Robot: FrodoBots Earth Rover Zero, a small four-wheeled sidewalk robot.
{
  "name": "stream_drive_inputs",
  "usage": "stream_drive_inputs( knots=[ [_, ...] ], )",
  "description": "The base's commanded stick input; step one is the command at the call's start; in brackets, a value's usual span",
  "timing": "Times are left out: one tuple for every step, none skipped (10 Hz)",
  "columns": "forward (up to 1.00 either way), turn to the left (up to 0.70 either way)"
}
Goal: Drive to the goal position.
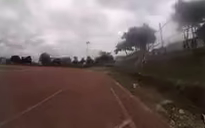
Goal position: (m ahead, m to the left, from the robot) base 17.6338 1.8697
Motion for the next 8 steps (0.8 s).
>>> stream_drive_inputs(
  knots=[
    [0.7, 0.0],
    [0.7, 0.0],
    [0.7, 0.0],
    [0.7, 0.0],
    [0.7, 0.0],
    [0.7, 0.0],
    [0.7, 0.0],
    [0.7, 0.0]
  ],
)
